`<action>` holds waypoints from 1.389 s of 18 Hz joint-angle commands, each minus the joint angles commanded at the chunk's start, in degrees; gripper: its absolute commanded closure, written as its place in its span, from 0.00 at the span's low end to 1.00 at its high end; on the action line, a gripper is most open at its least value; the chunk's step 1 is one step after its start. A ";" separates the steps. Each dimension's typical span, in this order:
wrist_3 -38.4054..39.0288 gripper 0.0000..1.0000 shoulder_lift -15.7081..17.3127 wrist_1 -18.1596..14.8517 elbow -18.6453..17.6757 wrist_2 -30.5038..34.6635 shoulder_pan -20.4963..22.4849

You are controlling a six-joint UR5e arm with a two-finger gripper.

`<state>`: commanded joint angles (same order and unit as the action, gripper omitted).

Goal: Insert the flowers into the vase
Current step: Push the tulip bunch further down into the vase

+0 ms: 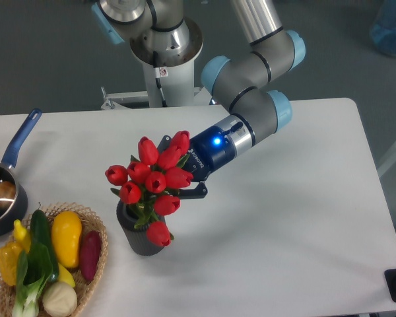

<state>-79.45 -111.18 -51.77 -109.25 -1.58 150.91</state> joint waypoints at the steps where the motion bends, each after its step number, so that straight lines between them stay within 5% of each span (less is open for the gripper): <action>1: 0.00 1.00 -0.18 -0.09 0.00 0.00 0.00; 17: -4.13 1.00 -3.96 -0.09 -1.05 2.99 -1.06; 25: -5.80 0.82 -3.96 0.00 -1.93 3.08 -0.88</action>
<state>-85.25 -115.14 -51.77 -111.18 1.49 150.03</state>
